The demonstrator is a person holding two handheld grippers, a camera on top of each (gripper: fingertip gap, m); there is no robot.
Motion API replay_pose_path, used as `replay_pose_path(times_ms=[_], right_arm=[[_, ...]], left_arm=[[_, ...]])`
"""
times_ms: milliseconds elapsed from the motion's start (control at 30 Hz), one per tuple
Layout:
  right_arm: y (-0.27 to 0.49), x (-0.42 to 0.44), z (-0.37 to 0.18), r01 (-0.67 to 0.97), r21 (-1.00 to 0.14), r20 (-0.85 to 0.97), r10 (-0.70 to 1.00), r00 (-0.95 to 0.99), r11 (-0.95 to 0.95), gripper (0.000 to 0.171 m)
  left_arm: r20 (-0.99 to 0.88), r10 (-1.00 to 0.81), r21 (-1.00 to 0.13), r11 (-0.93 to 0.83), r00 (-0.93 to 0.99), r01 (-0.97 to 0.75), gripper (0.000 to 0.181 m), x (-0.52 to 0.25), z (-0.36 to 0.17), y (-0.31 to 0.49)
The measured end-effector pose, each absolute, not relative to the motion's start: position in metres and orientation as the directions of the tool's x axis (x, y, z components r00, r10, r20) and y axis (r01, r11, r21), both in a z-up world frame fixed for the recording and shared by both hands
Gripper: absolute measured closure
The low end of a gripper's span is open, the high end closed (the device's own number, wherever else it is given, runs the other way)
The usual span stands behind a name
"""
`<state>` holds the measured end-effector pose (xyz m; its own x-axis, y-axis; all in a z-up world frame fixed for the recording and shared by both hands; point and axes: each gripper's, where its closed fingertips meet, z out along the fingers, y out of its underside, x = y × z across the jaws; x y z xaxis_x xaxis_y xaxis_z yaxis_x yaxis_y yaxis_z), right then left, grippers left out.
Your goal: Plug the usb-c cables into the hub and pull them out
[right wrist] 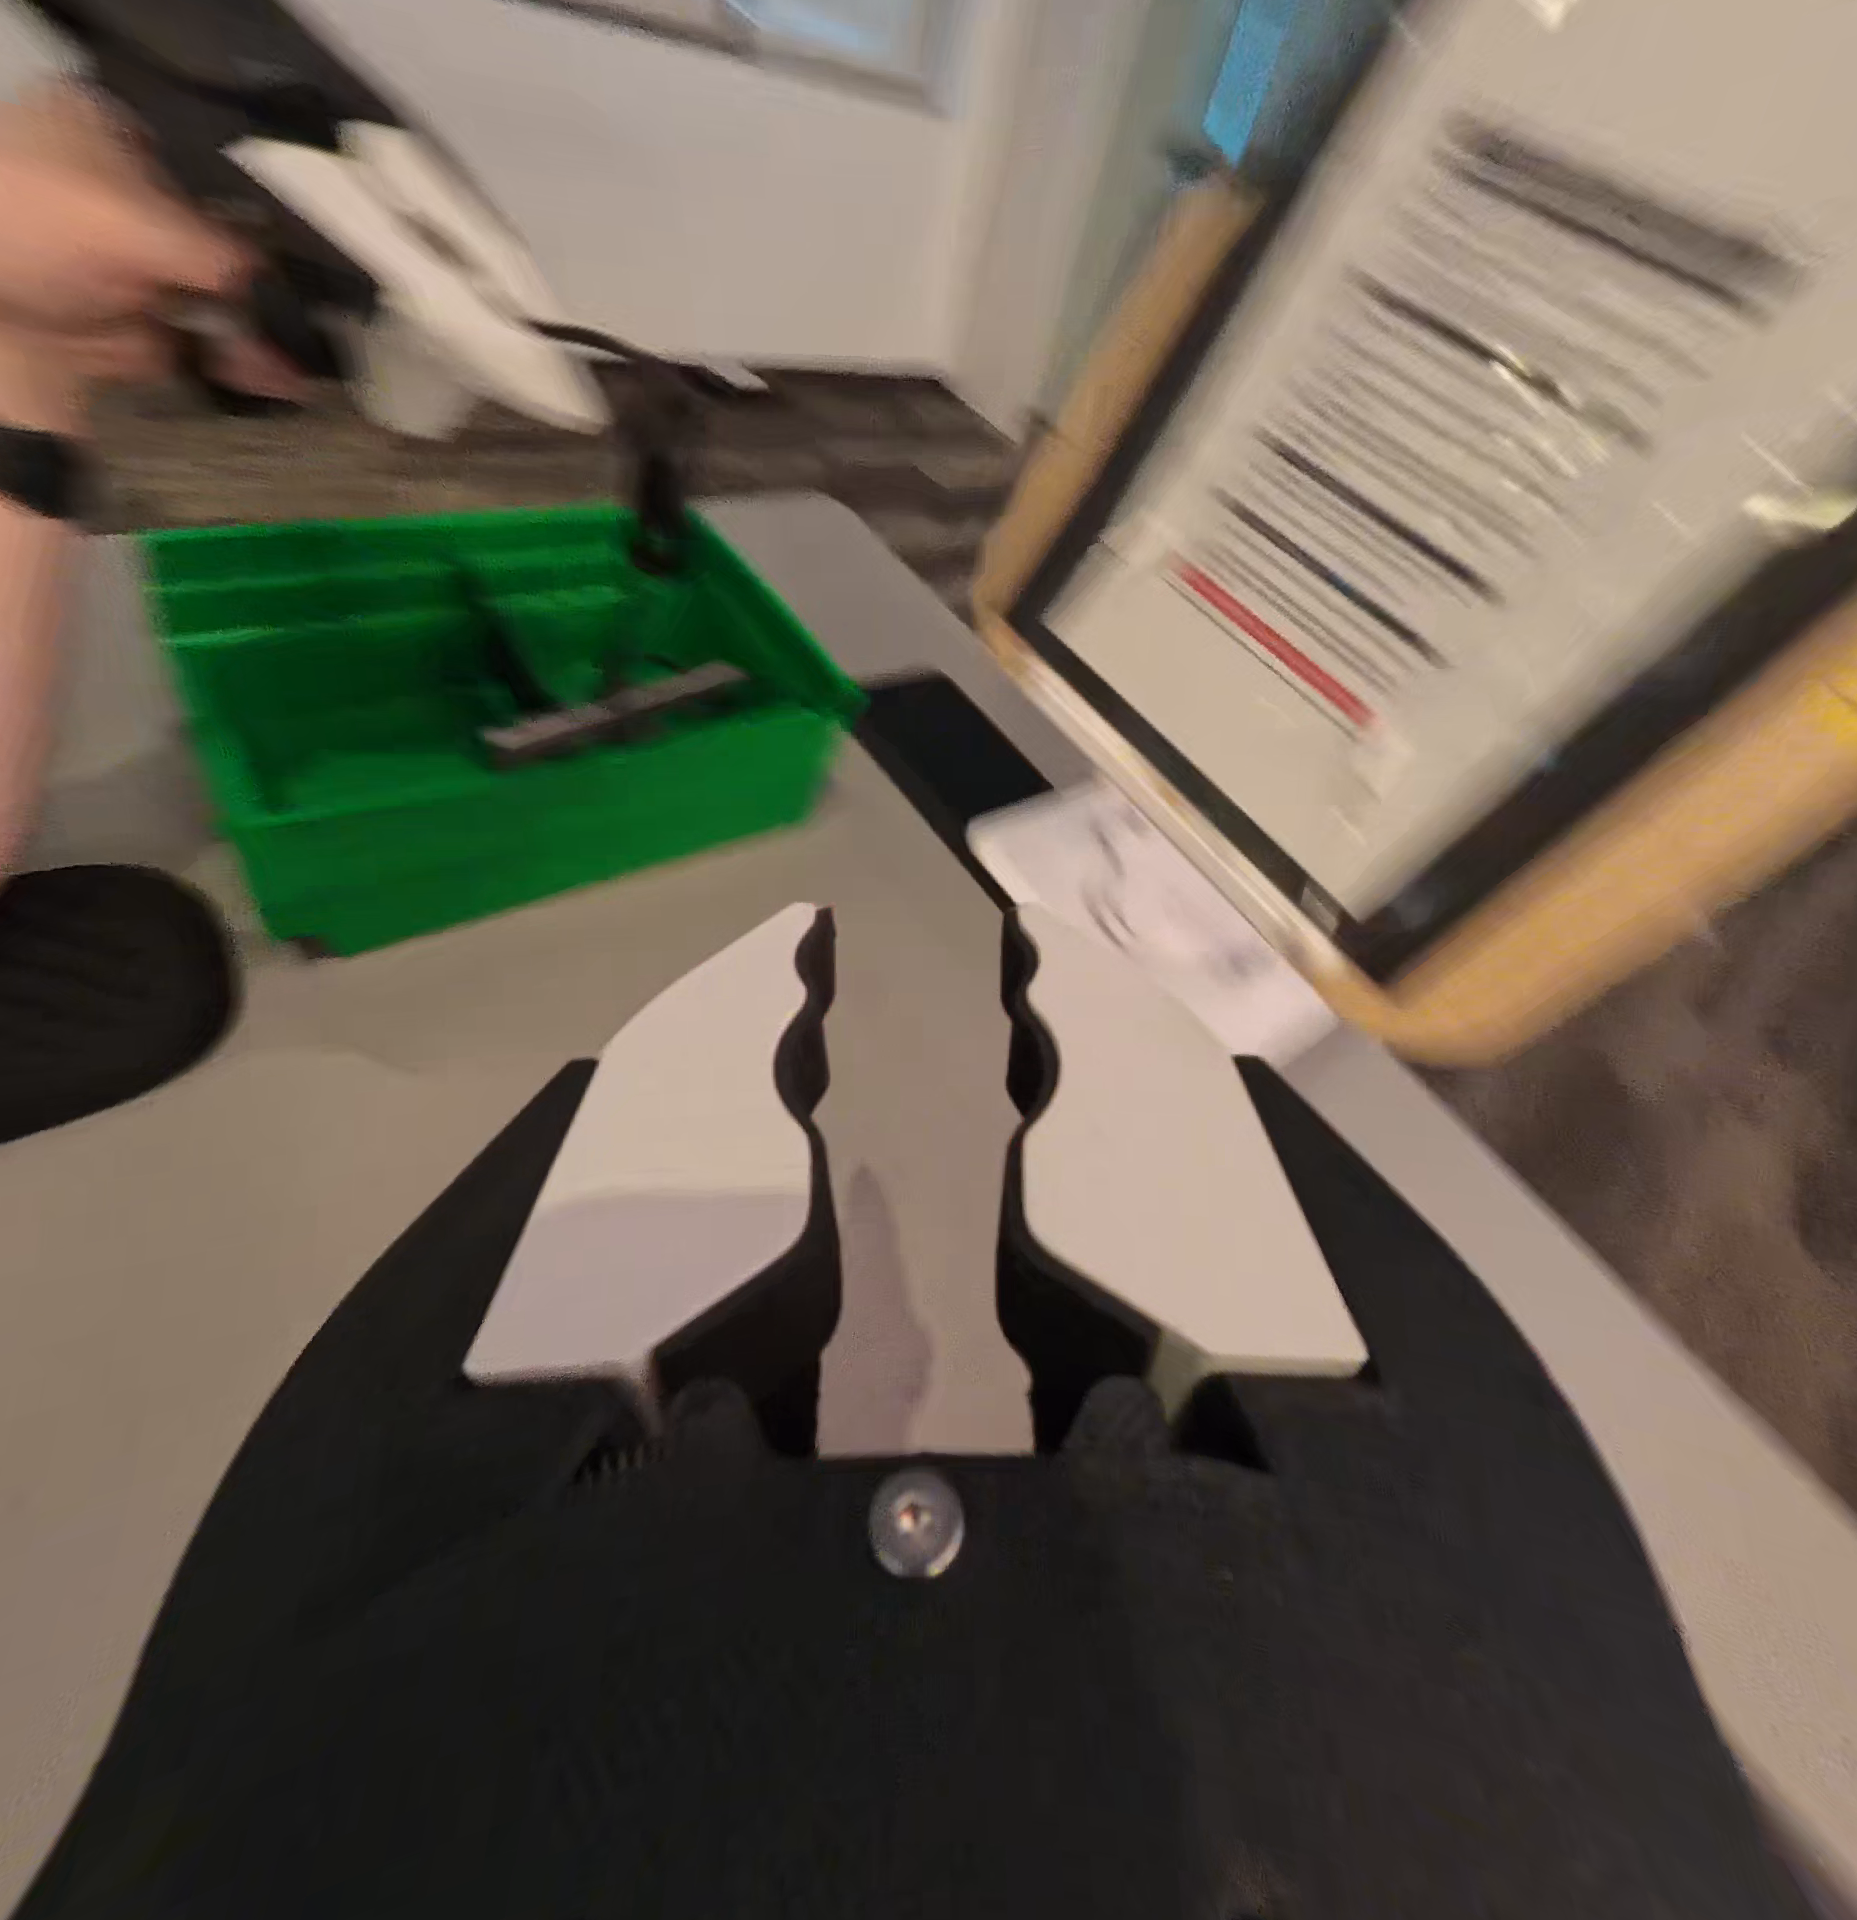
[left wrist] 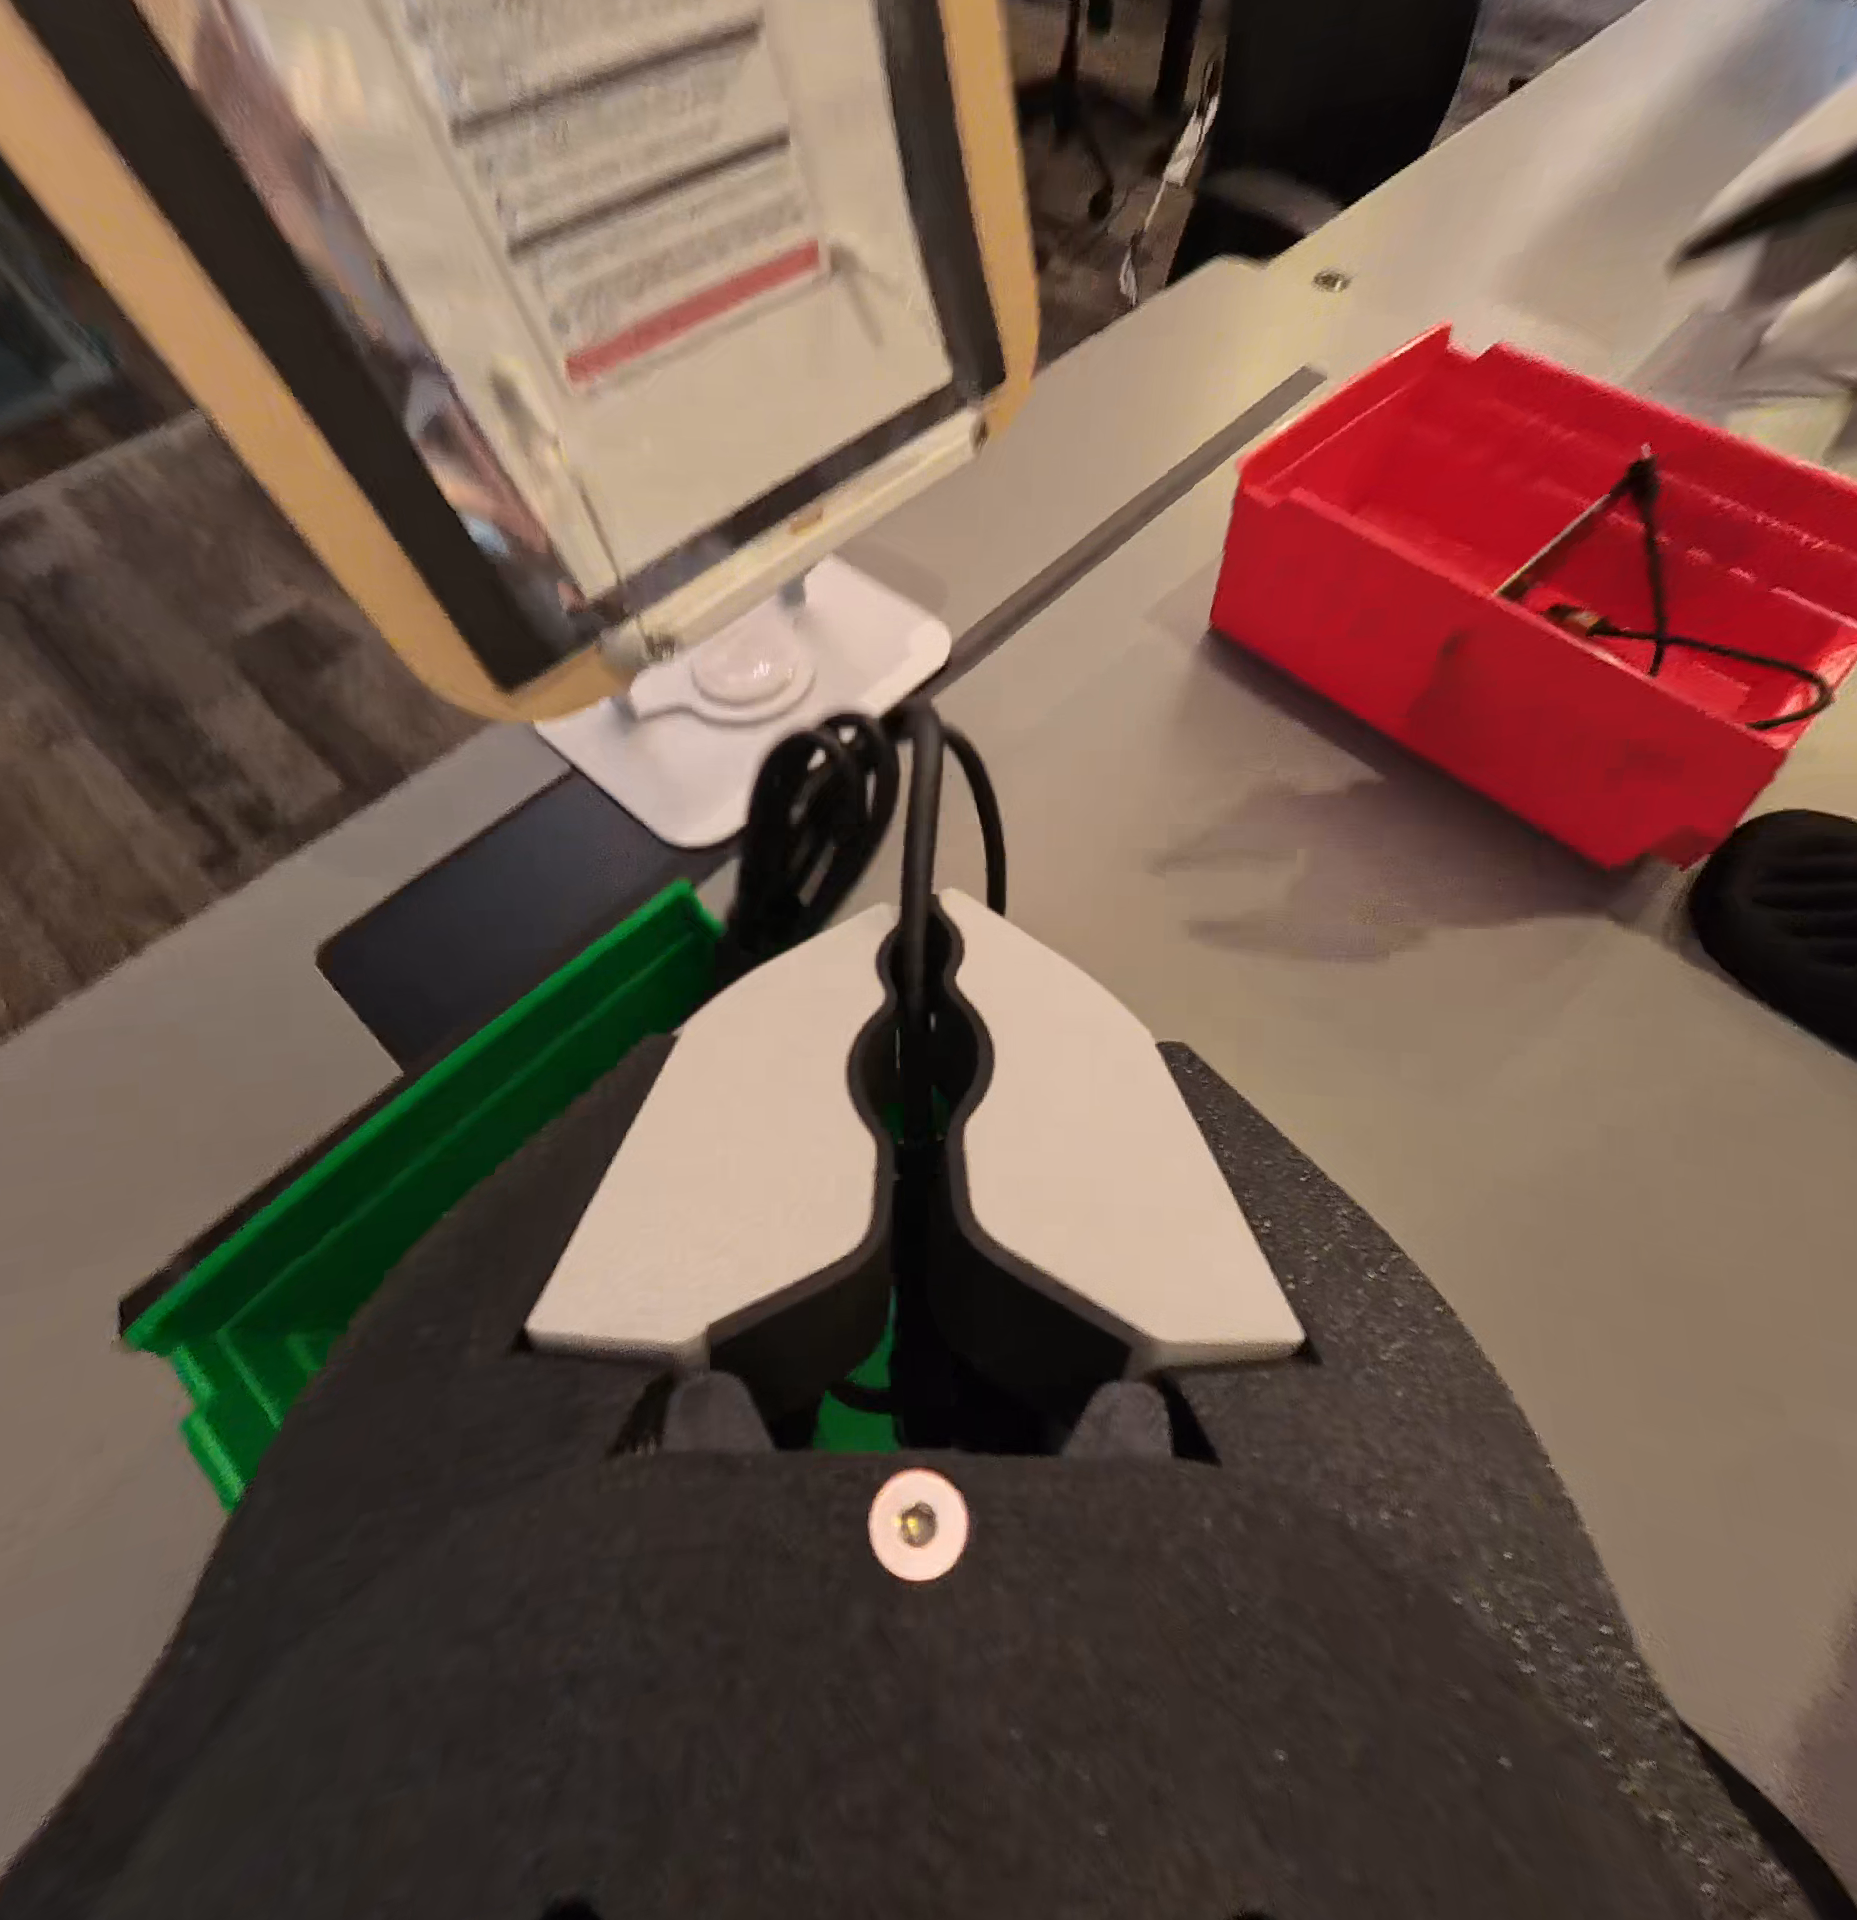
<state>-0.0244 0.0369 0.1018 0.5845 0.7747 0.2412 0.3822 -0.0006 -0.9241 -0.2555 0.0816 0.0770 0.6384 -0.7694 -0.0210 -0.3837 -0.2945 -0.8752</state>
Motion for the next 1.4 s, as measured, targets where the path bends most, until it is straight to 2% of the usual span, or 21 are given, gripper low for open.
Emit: replay_pose_path(times_ms=[33, 100, 133, 233, 333, 400, 500, 633, 700, 800, 833, 867, 933, 1000, 1100, 1200, 1300, 1400], right_arm=[[0.027, -0.057, 0.097, 0.377, -0.922, 0.282, 0.820, 0.498, 0.088, 0.140], [0.018, -0.105, 0.069, 0.445, -0.875, 0.378, 0.845, 0.379, 0.192, 0.141], [0.019, -0.120, 0.050, 0.499, -0.847, 0.393, 0.849, 0.354, 0.185, 0.145], [0.019, -0.154, 0.009, 0.533, -0.841, 0.288, 0.907, 0.308, 0.086, 0.144], [0.019, -0.182, 0.002, 0.378, -0.923, 0.057, 0.942, 0.331, -0.077, 0.128], [0.029, -0.191, -0.004, 0.270, -0.928, -0.142, 0.915, 0.378, -0.255, 0.124], [0.037, -0.206, -0.009, 0.103, -0.860, -0.435, 0.825, 0.362, -0.499, 0.117], [0.041, -0.231, -0.012, -0.009, -0.742, -0.643, 0.707, 0.294, -0.670, 0.108], [0.046, -0.239, -0.024, 0.016, -0.716, -0.655, 0.679, 0.333, -0.698, 0.108], [0.048, -0.241, -0.060, 0.177, -0.694, -0.570, 0.682, 0.457, -0.698, 0.117], [0.049, -0.241, -0.064, 0.191, -0.695, -0.558, 0.687, 0.465, -0.693, 0.144], [0.050, -0.241, -0.062, 0.179, -0.703, -0.564, 0.693, 0.449, -0.688, 0.160], [0.053, -0.238, -0.055, 0.142, -0.726, -0.570, 0.704, 0.423, -0.673, 0.161], [0.052, -0.234, -0.047, 0.136, -0.751, -0.561, 0.733, 0.385, -0.646, 0.161], [0.057, -0.223, -0.038, 0.141, -0.811, -0.482, 0.785, 0.389, -0.568, 0.161], [0.057, -0.212, -0.024, 0.151, -0.871, -0.390, 0.846, 0.364, -0.467, 0.161], [0.056, -0.196, 0.003, 0.111, -0.914, -0.332, 0.877, 0.347, -0.390, 0.161], [0.055, -0.174, 0.038, 0.032, -0.945, -0.296, 0.890, 0.347, -0.327, 0.161]], left_arm=[[-0.055, -0.770, -0.881, -0.262, 0.636, -0.394, 0.181, -0.251, 0.084, 0.077], [-0.113, -0.764, -0.871, -0.231, 0.635, -0.433, 0.181, -0.243, 0.088, 0.070], [-0.127, -0.768, -0.863, -0.227, 0.628, -0.452, 0.181, -0.239, 0.087, 0.068], [-0.151, -0.773, -0.848, -0.219, 0.617, -0.482, 0.181, -0.228, 0.086, 0.066], [-0.190, -0.784, -0.835, -0.188, 0.591, -0.518, 0.181, -0.216, 0.086, 0.061], [-0.231, -0.783, -0.819, -0.164, 0.578, -0.550, 0.181, -0.212, 0.085, 0.059], [-0.227, -0.782, -0.820, -0.169, 0.581, -0.547, 0.181, -0.209, 0.086, 0.058], [-0.229, -0.780, -0.821, -0.166, 0.583, -0.546, 0.181, -0.209, 0.088, 0.055], [-0.226, -0.784, -0.822, -0.164, 0.578, -0.544, 0.181, -0.207, 0.089, 0.053], [-0.234, -0.792, -0.816, -0.155, 0.564, -0.556, 0.181, -0.202, 0.088, 0.049], [-0.236, -0.798, -0.811, -0.153, 0.555, -0.564, 0.181, -0.199, 0.087, 0.048], [-0.238, -0.801, -0.807, -0.150, 0.549, -0.570, 0.181, -0.196, 0.086, 0.046], [-0.230, -0.798, -0.814, -0.155, 0.557, -0.559, 0.178, -0.192, 0.087, 0.045], [-0.201, -0.802, -0.847, -0.147, 0.563, -0.511, 0.158, -0.186, 0.095, 0.044], [-0.168, -0.804, -0.887, -0.129, 0.570, -0.444, 0.141, -0.185, 0.108, 0.041], [-0.186, -0.784, -0.904, -0.099, 0.592, -0.415, 0.132, -0.196, 0.119, 0.039], [-0.180, -0.749, -0.920, -0.102, 0.638, -0.380, 0.136, -0.214, 0.125, 0.039], [-0.062, -0.814, -0.935, -0.156, 0.578, -0.319, 0.146, -0.212, 0.125, 0.022]])
